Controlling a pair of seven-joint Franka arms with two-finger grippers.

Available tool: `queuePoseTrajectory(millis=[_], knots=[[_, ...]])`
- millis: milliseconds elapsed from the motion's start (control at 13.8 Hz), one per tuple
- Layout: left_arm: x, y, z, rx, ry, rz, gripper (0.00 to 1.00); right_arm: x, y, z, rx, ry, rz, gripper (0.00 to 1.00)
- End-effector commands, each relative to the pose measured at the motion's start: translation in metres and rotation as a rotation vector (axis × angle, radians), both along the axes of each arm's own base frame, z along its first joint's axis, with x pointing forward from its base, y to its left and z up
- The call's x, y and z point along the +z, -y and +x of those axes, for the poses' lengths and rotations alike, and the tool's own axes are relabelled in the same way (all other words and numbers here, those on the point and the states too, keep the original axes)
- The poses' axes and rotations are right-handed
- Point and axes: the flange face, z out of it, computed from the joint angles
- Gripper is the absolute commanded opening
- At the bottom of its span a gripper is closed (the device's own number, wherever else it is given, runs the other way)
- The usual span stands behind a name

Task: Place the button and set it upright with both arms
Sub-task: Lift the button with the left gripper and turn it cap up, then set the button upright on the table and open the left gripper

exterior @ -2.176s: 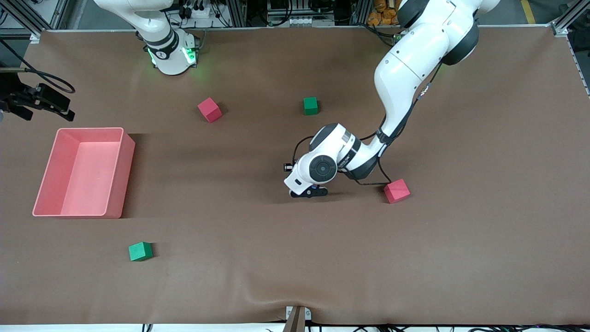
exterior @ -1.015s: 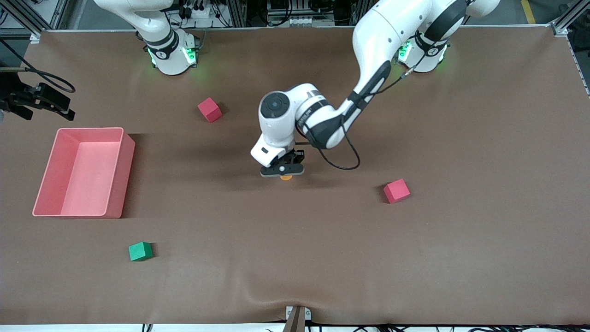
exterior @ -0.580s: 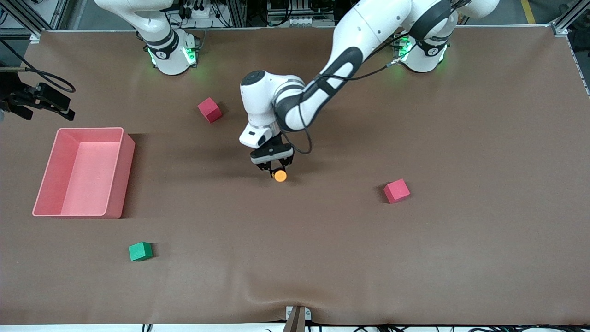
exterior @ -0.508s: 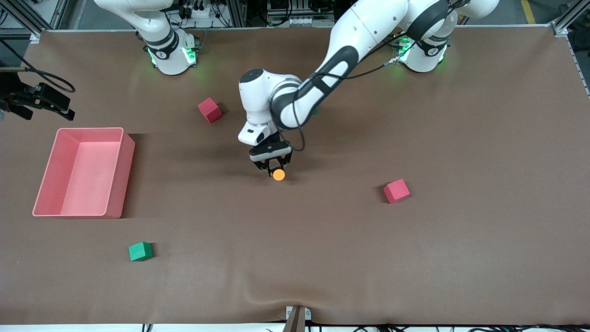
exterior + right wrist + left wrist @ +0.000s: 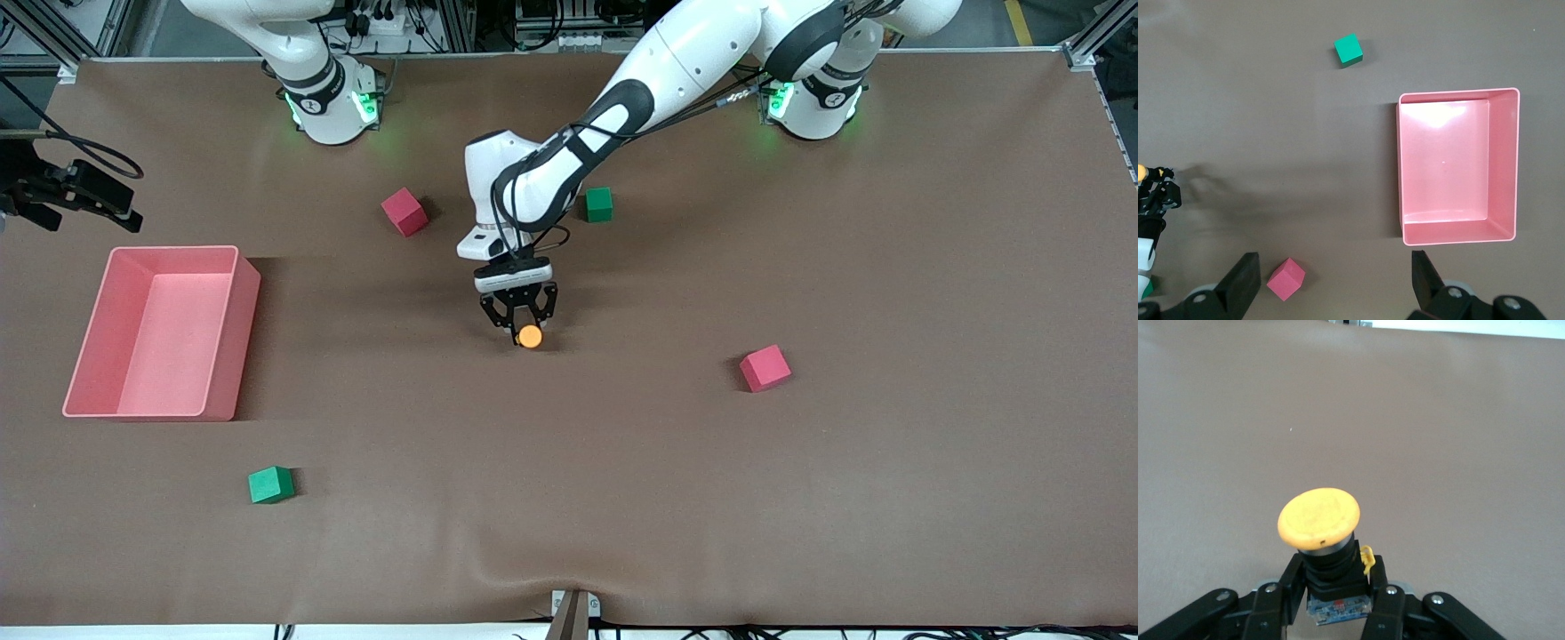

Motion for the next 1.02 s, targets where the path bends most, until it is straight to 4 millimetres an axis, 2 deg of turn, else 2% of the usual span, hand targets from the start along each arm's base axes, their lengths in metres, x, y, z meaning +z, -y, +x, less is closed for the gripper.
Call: queuePoseTrajectory(millis=[0, 218, 290, 580, 653, 725, 943], knots=[[-0.008, 0.005, 0.003, -0.072, 0.088, 0.013, 0.0, 0.004, 0.005, 0.001, 0.007, -0.001, -0.014, 1.0], [-0.043, -0.001, -0.001, -0.146, 0.133, 0.083, 0.0, 0.004, 0.006, 0.001, 0.005, -0.001, -0.014, 1.0], [-0.048, -0.002, -0.001, -0.158, 0.141, 0.094, 0.0, 0.004, 0.006, 0.001, 0.007, -0.003, -0.014, 1.0], [-0.051, -0.004, 0.001, -0.165, 0.148, 0.103, 0.0, 0.004, 0.005, 0.001, 0.007, -0.003, -0.014, 1.0], [-0.051, -0.004, 0.001, -0.163, 0.146, 0.102, 0.39, 0.004, 0.005, 0.001, 0.007, -0.003, -0.014, 1.0], [-0.051, -0.004, 0.0, -0.158, 0.143, 0.098, 0.99, 0.003, 0.005, 0.001, 0.007, -0.004, -0.014, 1.0], [-0.05, -0.004, -0.004, -0.139, 0.132, 0.08, 1.0, 0.003, 0.005, 0.001, 0.007, -0.006, -0.014, 1.0]])
